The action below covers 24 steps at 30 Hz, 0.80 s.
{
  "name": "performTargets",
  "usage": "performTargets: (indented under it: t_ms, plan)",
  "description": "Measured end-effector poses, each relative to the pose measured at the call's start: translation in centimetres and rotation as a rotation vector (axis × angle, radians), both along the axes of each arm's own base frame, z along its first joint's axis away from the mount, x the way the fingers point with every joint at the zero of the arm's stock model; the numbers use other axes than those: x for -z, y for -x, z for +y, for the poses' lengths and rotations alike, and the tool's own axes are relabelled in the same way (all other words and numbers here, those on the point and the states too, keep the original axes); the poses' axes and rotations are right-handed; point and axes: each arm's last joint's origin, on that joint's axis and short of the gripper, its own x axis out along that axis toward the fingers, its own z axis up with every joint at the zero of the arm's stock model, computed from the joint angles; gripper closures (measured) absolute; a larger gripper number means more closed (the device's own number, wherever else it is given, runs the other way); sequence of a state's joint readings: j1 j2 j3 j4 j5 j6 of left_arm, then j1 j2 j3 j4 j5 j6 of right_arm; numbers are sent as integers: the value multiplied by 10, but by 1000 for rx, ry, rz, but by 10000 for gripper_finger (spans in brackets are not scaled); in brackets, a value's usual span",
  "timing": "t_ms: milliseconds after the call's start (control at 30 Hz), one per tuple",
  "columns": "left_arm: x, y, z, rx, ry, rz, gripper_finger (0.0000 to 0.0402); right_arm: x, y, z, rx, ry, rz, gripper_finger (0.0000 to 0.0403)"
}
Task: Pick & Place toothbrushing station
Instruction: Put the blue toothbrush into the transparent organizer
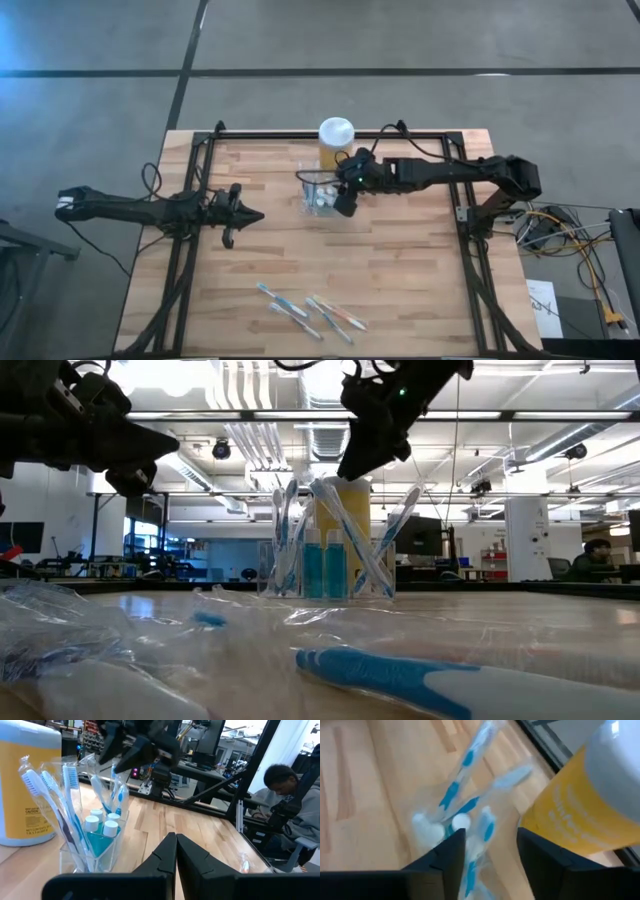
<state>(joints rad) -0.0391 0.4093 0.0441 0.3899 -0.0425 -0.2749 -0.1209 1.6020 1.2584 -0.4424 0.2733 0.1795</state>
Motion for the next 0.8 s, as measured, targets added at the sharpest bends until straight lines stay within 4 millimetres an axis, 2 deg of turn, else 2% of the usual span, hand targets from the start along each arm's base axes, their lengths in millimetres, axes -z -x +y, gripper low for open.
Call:
performTargets:
  t_ms: [100,233,467,800]
  plan:
    - [0,0,0,-1,-1,-1,388,1,-1,-3,2,-1,-26,208]
    - [0,0,0,-3,-11,0,388,5,-4,-7,1,-11,-36,196]
    - [0,0,0,-3,-12,1,388,18,-14,-12,-17,-31,-38,195]
    - [0,0,0,-3,-10,5,388,37,-13,-18,22,-29,24,205]
